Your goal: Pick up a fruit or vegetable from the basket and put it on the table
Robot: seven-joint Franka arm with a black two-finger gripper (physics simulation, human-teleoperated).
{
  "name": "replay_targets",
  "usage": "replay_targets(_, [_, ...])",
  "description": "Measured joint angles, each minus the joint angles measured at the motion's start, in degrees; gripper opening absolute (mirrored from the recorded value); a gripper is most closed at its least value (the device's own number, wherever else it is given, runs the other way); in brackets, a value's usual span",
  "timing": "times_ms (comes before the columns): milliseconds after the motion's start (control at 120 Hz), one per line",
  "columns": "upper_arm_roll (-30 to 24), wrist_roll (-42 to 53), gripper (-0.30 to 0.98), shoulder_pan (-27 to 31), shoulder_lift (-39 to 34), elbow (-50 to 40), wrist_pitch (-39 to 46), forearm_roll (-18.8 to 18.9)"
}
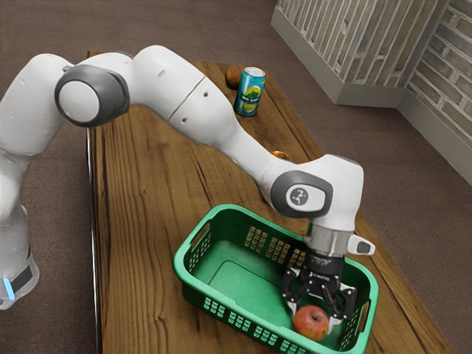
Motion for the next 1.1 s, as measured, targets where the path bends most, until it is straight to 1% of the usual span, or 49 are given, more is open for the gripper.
replay_targets(75, [0.0, -0.4, 0.31, 0.0, -0.5, 0.0, 0.0, 0.2])
replay_targets(133, [0.0, -0.7, 0.31, 0.1, -1.4, 0.0, 0.0, 0.4])
replay_targets(250, [0.0, -1.4, 0.34, 0.4, -6.5, 0.0, -0.1, 0.8])
replay_targets(317, [-0.3, -2.2, 0.34, -0.1, -8.6, 0.7, -0.1, 2.4])
replay_targets(375, [-0.5, -3.3, 0.35, -2.6, -9.1, 3.6, -0.1, 4.2])
replay_targets(450, [-0.6, -5.1, 0.36, -7.5, -8.4, 8.2, 0.0, 6.8])
replay_targets(558, [-0.6, -7.9, 0.37, -14.3, -3.4, 15.1, 1.1, 9.5])
replay_targets(667, [-0.5, -10.5, 0.34, -17.9, 1.0, 19.9, 2.4, 10.9])
replay_targets(683, [-0.5, -10.9, 0.39, -18.1, 1.3, 20.2, 2.6, 11.0])
replay_targets(742, [-0.4, -12.0, 0.49, -18.4, 1.7, 20.6, 3.2, 10.9])
replay_targets(808, [-0.1, -13.2, 0.56, -18.4, 2.0, 20.4, 3.8, 10.8])
replay_targets(850, [-0.1, -13.8, 0.59, -18.2, 2.5, 20.3, 4.1, 9.9])
replay_targets(958, [1.5, -15.3, 0.64, -18.6, 3.3, 20.1, 4.6, 6.3])
replay_targets(1100, [2.5, -16.7, 0.67, -18.7, 3.0, 20.0, 4.9, 4.7])
